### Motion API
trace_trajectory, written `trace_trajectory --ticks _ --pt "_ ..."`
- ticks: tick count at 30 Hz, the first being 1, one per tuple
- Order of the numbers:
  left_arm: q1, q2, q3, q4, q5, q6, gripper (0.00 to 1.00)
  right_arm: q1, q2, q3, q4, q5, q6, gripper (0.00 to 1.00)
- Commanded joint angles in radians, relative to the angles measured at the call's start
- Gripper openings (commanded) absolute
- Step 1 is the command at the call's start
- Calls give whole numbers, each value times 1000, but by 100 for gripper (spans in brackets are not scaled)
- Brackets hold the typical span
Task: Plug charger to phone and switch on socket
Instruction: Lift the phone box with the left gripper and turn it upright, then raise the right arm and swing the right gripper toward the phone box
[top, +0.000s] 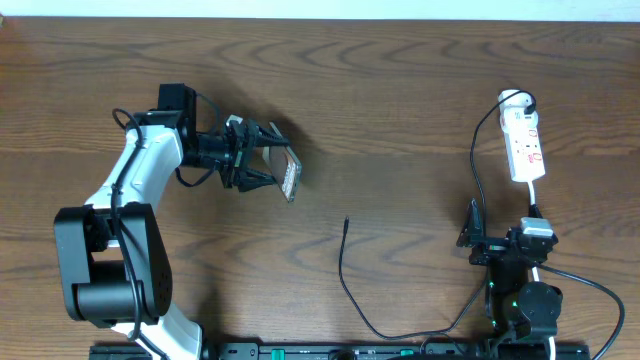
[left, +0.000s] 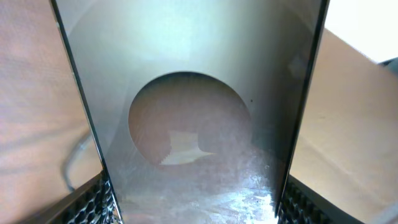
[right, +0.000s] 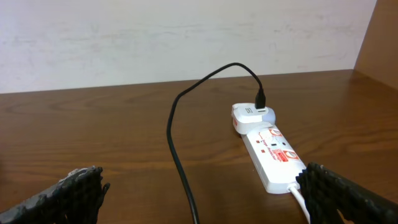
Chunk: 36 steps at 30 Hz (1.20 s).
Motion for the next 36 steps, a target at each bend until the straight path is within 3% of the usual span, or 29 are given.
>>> trace_trajectory --ticks 1,8,17,36 --pt "2 -21 3 -2 137 -212 7 5 0 -1 -4 8 9 99" --pt "2 -21 3 -2 222 -235 7 5 0 -1 -4 8 8 99" --pt "2 -21 3 -1 222 -318 7 5 0 -1 -4 8 9 99" --pt "2 -21 3 -6 222 -365 7 5 0 -1 -4 8 9 99"
